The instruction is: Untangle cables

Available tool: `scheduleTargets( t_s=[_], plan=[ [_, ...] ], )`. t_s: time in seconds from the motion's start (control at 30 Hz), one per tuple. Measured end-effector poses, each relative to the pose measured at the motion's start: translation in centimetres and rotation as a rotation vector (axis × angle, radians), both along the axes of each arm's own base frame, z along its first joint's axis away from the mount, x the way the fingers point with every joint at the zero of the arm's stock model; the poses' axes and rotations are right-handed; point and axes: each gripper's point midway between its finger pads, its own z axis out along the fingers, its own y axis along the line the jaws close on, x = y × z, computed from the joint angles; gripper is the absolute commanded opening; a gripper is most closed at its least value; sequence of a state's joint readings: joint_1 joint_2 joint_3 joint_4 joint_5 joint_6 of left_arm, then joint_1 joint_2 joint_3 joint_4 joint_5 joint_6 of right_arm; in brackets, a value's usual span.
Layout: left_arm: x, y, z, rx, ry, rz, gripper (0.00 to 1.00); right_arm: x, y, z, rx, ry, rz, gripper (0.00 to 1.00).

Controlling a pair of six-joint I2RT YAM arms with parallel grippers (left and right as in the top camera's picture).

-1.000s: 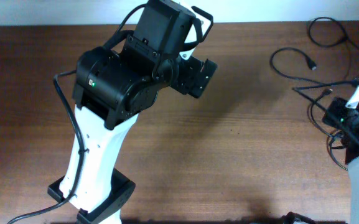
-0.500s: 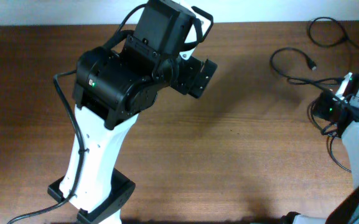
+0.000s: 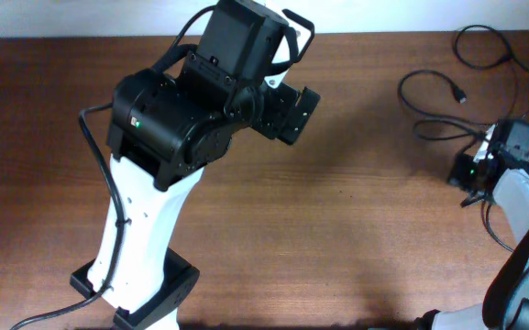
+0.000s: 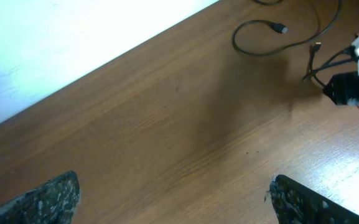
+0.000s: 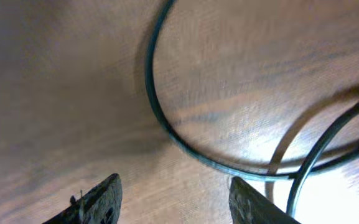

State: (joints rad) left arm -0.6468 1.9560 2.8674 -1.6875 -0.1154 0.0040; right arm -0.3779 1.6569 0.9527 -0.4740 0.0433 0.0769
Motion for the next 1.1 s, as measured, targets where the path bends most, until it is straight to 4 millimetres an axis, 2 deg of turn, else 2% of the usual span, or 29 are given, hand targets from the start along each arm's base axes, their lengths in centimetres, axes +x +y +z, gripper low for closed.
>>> scheduleTargets(
  t_s=[0.07, 0.33, 0.47, 0.67, 0.8, 0.97, 1.0, 1.1],
  plan=[
    [0.0, 0.0, 0.0, 0.000, 0.000, 0.000, 0.99, -0.8, 0.3, -0.9, 0.011, 0.021, -0.008, 0.55],
    [0.0, 0.0, 0.0, 0.000, 0.000, 0.000, 0.99, -0.1, -0.3, -0.6, -0.013, -0.018, -0.030, 0.59],
    [0.0, 0.0, 0.0, 0.000, 0.000, 0.000, 0.99, 1.2, -0.9, 0.0, -0.055, -0.073, -0.004, 0.54],
    [0.0, 0.0, 0.0, 0.000, 0.000, 0.000, 0.99, 4.1, -1.7, 1.5, -0.199, -0.146, 0.235, 0.55],
    [0.0, 0.0, 0.0, 0.000, 0.000, 0.000, 0.99, 4.5, -1.8, 0.5, -0.243, -0.116, 0.334, 0.55],
    [0.0, 0.0, 0.0, 0.000, 0.000, 0.000, 0.99, 4.1, -1.6, -2.7, -0.223, -0.045, 0.380, 0.54],
    [0.0, 0.0, 0.0, 0.000, 0.000, 0.000, 0.99, 4.1, -1.6, -3.0, -0.220, -0.042, 0.384, 0.38],
    [0.0, 0.0, 0.0, 0.000, 0.000, 0.000, 0.99, 4.4, -1.6, -3.2, -0.218, -0.046, 0.388, 0.04]
  ],
)
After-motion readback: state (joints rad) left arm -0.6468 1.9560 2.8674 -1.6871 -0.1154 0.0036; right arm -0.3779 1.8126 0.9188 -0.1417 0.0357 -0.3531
